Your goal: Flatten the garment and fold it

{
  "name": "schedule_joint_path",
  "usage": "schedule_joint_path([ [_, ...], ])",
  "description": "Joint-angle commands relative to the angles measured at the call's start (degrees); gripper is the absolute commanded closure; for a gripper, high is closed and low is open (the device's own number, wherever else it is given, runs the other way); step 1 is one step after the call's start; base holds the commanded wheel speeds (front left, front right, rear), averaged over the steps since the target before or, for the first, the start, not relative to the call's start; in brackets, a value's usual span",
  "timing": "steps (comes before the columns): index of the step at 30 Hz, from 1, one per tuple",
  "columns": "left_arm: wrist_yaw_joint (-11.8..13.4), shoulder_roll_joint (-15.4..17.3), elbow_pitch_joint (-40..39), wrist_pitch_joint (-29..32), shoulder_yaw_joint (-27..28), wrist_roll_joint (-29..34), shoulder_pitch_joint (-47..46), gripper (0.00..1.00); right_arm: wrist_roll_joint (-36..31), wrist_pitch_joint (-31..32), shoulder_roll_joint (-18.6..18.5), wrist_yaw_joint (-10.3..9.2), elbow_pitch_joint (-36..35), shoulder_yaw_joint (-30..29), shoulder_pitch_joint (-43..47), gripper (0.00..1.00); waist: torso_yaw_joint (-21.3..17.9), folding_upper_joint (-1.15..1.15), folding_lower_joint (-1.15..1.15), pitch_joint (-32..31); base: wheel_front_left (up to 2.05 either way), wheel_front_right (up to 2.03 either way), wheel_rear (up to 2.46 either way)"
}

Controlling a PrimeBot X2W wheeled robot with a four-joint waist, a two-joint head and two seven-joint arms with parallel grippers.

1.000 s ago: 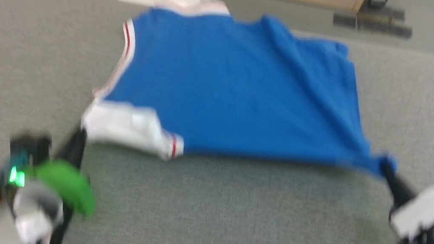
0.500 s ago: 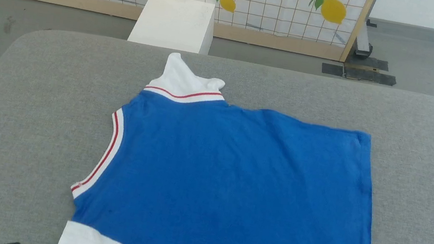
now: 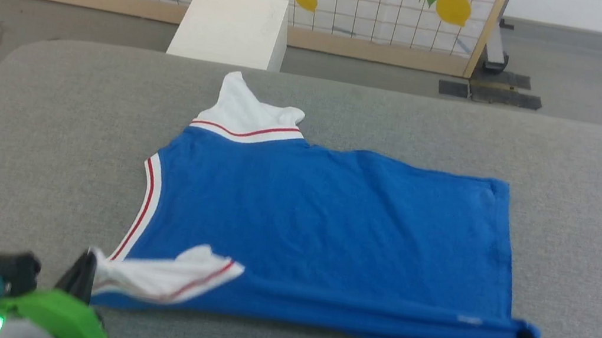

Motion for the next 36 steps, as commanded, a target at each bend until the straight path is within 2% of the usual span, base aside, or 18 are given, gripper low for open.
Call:
schedule_joint_path([
  [1, -0.6, 1.1, 0.4, 0.6, -0.3, 0.9, -3.3, 1.0, -1.1, -0.1, -0.5, -0.09, 0.4, 0.2, -2.3, 1.0, 0.0, 0.0, 0.01, 1.4, 0.0, 0.0, 0.0],
  [5, -2.6, 1.5, 3.7, 1.5, -1.7, 2.0, -11.0, 1.0, -4.0, 1.1, -0.8, -0.09, 2.6, 1.0, -6.9, 1.0, -0.1, 0.0, 0.01, 4.5, 0.0, 0.0, 0.0],
  [6, -4.2, 1.1, 7.7, 1.4, -2.5, 2.1, -16.0, 1.0, -7.1, 1.7, -1.0, -0.09, 4.6, 2.5, -10.5, 1.0, -0.6, 0.0, 0.01, 7.3, 0.0, 0.0, 0.0],
  [7, -4.7, 0.9, 9.0, 1.3, -2.9, 2.3, -17.1, 1.0, -7.7, 1.7, -1.0, -0.09, 5.2, 2.9, -11.5, 1.0, -0.7, 0.0, 0.01, 7.9, 0.0, 0.0, 0.0],
  [14, -7.3, -0.6, 19.6, 0.5, -4.4, 1.9, -21.7, 1.0, -10.0, 2.9, -0.5, -0.09, 12.8, 5.4, -17.1, 1.0, -1.4, 0.0, 0.01, 12.1, 0.0, 0.0, 0.0],
  [20, -9.5, -2.2, 25.9, -2.2, -4.8, 1.2, -24.3, 1.0, -10.6, 5.5, -1.0, -0.09, 17.4, 5.7, -18.0, 1.0, -0.9, 0.0, 0.01, 12.4, 0.0, 0.0, 0.0],
  [21, -9.8, -2.5, 26.5, -2.8, -4.7, 1.0, -24.7, 0.8, -10.1, 5.2, -1.0, -0.09, 17.4, 5.5, -18.1, 0.74, -0.8, 0.0, 0.01, 12.1, 0.0, 0.0, 0.0],
  [22, -10.0, -2.6, 27.0, -3.0, -4.7, 0.9, -25.0, 0.53, -9.5, 4.7, -0.9, -0.09, 17.1, 5.2, -18.2, 0.11, -0.6, 0.0, 0.01, 11.8, 0.0, 0.0, 0.0],
  [23, -10.2, -2.5, 27.3, -3.7, -4.7, 1.1, -25.3, 0.0, -8.7, 3.9, -0.8, -0.09, 16.7, 4.8, -18.2, 0.0, -0.5, 0.0, 0.01, 11.3, 0.0, 0.0, 0.0],
  [27, -9.8, -2.0, 26.3, -6.1, -3.2, 0.6, -25.3, 0.0, -5.9, -0.2, -0.5, -0.09, 13.5, 2.6, -17.6, 0.0, 0.0, 0.0, 0.01, 9.4, 0.0, 0.0, 0.0],
  [31, -7.7, -1.4, 22.6, -6.8, -1.6, 0.0, -22.6, 0.0, -4.0, -3.5, -0.2, -0.09, 9.8, 0.5, -15.7, 0.0, 0.3, 0.0, 0.01, 7.8, 0.0, 0.0, 0.0],
  [33, -5.9, -1.1, 20.0, -5.1, -1.6, -0.1, -20.1, 0.0, -3.7, -4.3, -0.1, -0.09, 7.8, -0.2, -14.3, 0.0, 0.3, 0.0, 0.01, 7.2, 0.0, 0.0, 0.0],
  [36, -2.5, -0.4, 16.3, 1.4, -2.1, -1.1, -15.6, 0.0, -3.7, -4.5, 0.2, -0.09, 4.8, -1.2, -12.1, 0.0, 0.3, 0.0, 0.01, 6.6, 0.0, 0.0, 0.0],
])
